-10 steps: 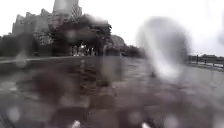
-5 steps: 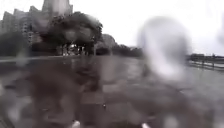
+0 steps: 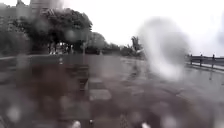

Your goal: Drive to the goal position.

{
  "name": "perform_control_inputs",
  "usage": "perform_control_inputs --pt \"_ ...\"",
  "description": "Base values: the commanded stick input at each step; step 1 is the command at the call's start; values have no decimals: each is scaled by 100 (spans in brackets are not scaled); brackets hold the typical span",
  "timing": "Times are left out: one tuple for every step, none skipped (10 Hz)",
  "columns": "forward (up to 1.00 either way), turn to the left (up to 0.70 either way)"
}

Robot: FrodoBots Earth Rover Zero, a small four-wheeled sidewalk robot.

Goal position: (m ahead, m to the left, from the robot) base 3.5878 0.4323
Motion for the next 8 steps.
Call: perform_control_inputs --pt "70 0" --pt "70 0" --pt "70 0" --pt "70 0" --pt "70 0" --pt "70 0" --pt "70 7" --pt "70 22"
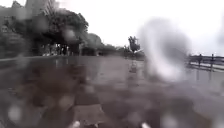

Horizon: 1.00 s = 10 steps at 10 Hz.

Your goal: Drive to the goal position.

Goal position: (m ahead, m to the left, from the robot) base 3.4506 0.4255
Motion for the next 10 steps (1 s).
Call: perform_control_inputs --pt "70 35" --pt "70 35" --pt "70 35" --pt "70 35" --pt "70 35" --pt "70 35" --pt "70 35" --pt "70 35" --pt "70 35" --pt "70 35"
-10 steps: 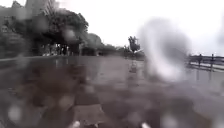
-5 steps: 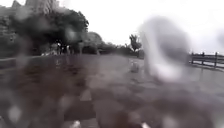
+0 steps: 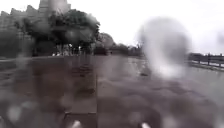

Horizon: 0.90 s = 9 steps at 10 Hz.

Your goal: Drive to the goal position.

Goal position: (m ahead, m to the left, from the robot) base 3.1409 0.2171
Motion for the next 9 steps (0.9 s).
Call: perform_control_inputs --pt "70 25" --pt "70 10" --pt "70 1" --pt "70 0" --pt "70 0" --pt "70 0" --pt "70 0" --pt "70 -6" --pt "70 -16"
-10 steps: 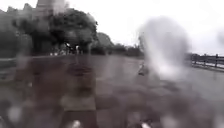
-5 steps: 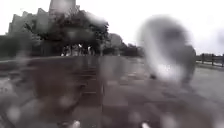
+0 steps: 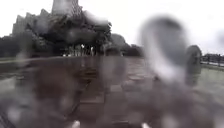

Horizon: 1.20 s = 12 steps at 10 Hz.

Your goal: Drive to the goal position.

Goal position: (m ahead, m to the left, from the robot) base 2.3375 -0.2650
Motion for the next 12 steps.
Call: perform_control_inputs --pt "70 -26" --pt "70 -32" --pt "70 -7" --pt "70 0" --pt "70 0" --pt "70 0" --pt "70 0" --pt "70 0" --pt "70 0" --pt "70 0" --pt "70 0" --pt "70 18"
